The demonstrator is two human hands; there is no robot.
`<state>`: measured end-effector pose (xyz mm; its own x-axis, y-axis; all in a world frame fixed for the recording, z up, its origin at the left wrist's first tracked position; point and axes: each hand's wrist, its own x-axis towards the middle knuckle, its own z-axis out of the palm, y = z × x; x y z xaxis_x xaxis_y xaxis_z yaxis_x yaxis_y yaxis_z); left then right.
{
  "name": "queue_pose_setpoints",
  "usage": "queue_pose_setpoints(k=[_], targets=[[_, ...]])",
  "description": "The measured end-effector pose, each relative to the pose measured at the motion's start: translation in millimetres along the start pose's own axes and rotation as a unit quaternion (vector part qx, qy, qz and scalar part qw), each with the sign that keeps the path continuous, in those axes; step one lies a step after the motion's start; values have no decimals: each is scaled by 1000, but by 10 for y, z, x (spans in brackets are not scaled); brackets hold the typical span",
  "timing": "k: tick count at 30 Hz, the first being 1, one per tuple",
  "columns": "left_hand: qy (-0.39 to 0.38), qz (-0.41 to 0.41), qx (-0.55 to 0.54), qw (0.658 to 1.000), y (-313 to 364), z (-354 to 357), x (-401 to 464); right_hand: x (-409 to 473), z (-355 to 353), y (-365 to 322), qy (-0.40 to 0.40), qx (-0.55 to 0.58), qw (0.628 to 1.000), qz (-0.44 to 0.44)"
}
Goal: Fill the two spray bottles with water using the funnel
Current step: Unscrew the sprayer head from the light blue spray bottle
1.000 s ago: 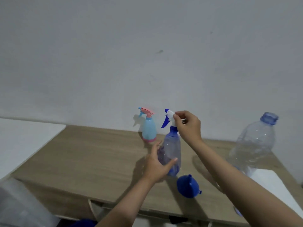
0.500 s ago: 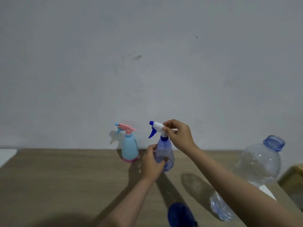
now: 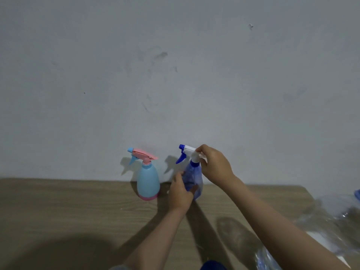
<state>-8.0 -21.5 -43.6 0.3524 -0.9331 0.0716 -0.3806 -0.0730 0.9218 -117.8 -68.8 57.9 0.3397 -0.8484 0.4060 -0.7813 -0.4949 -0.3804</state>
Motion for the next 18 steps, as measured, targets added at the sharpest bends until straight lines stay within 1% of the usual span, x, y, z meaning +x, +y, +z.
queue_pose_setpoints(k=[1, 2, 4, 6, 7, 9, 11, 14, 16, 18], targets=[[-4, 3, 3, 1000, -3, -13, -19, -23, 9, -17, 8, -6, 1000, -2], [-5, 7, 2, 1000, -20, -27, -47, -49, 19, -39, 32, -11, 999, -11], [13, 16, 1, 1000, -33, -82, -142, -88, 45, -95, 103, -19, 993, -54], [74, 40, 32, 996, -74, -175, -240, -91, 79, -210, 163, 3, 980, -112], [117, 52, 53, 990, -109, -233, -281, -79, 108, -294, 164, 19, 976, -140], [199, 62, 82, 975, -184, -370, -319, -30, 204, -481, 123, 58, 975, -176], [248, 40, 118, 961, -245, -538, -305, 31, 345, -654, 50, 97, 981, -163], [235, -22, 154, 960, -269, -800, -216, 138, 588, -842, -55, 114, 988, -93], [207, -42, 152, 966, -297, -933, -117, 218, 723, -938, -85, 109, 989, -53], [173, -55, 142, 973, -311, -1022, -12, 287, 827, -1011, -93, 130, 987, -8]])
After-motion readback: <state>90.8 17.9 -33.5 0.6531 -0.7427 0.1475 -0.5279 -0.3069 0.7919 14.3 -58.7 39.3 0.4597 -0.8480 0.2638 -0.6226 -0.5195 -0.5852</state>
